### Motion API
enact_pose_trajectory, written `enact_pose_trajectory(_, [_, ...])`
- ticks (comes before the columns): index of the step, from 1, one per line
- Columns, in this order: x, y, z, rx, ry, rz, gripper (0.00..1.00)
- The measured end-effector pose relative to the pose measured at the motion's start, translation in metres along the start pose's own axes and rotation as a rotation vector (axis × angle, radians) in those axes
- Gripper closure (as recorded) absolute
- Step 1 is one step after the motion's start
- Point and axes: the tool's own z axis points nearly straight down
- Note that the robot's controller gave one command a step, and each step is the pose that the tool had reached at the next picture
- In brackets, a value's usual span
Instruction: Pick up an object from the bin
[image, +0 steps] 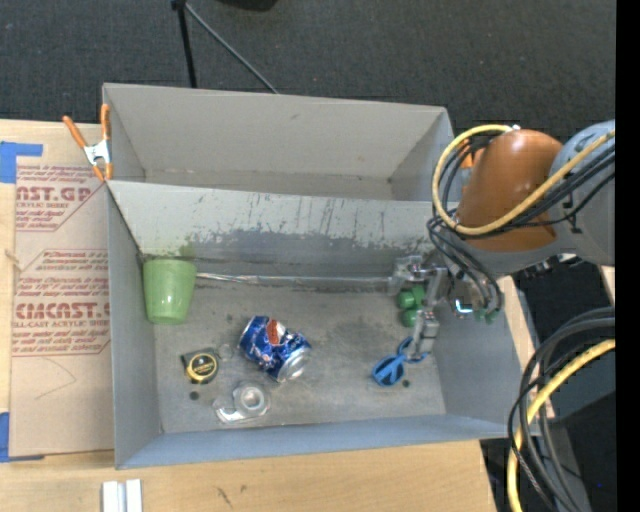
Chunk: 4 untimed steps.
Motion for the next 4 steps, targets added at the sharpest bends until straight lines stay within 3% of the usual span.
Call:
enact_pose_trajectory(1, [0.029,-0.043,0.025,0.002,-0.004,-0.477,0.00])
enact_pose_trajectory(2, [0.006,-0.031,0.049,0.002,-0.007,-0.966,0.00])
enact_pose_trajectory(3, [0.003,-0.031,0.044,0.003,-0.007,-1.086,0.00])
enact_pose_trajectory(4, [-0.003,-0.027,0.079,-0.003,-0.009,-1.124,0.00])
